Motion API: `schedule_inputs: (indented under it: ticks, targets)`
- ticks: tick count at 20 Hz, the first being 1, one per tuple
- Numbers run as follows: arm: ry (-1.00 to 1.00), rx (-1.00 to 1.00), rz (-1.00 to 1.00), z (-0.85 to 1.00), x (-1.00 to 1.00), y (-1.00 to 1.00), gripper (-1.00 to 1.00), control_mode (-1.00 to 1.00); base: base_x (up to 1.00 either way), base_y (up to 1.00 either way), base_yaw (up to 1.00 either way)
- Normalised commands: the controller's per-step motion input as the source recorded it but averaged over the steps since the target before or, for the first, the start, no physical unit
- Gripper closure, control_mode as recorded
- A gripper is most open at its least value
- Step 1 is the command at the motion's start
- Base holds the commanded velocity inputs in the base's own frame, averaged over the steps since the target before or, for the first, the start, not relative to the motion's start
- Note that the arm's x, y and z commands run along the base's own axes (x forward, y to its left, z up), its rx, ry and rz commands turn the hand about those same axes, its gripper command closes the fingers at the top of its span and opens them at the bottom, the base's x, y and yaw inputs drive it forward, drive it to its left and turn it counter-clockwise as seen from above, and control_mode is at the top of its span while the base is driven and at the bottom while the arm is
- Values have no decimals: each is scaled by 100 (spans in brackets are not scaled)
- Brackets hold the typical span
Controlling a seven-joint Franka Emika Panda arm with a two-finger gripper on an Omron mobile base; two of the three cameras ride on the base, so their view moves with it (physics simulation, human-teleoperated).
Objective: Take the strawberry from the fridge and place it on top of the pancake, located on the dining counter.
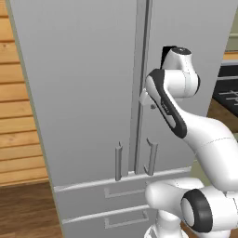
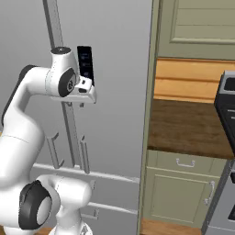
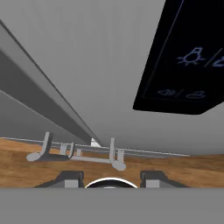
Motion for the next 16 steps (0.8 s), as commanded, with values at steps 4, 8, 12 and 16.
schedule_inputs:
  ticks: [4,8,12,16]
  targets:
    - [0,0,0,0,-2,0,-100,100,-20,3,0]
    - [0,0,0,0,0,0,-100,100,-41,35,0]
    - [0,0,0,0,0,0,-100,100,-20,37,0]
    - [0,0,0,0,0,0,-100,100,-5,34,-2]
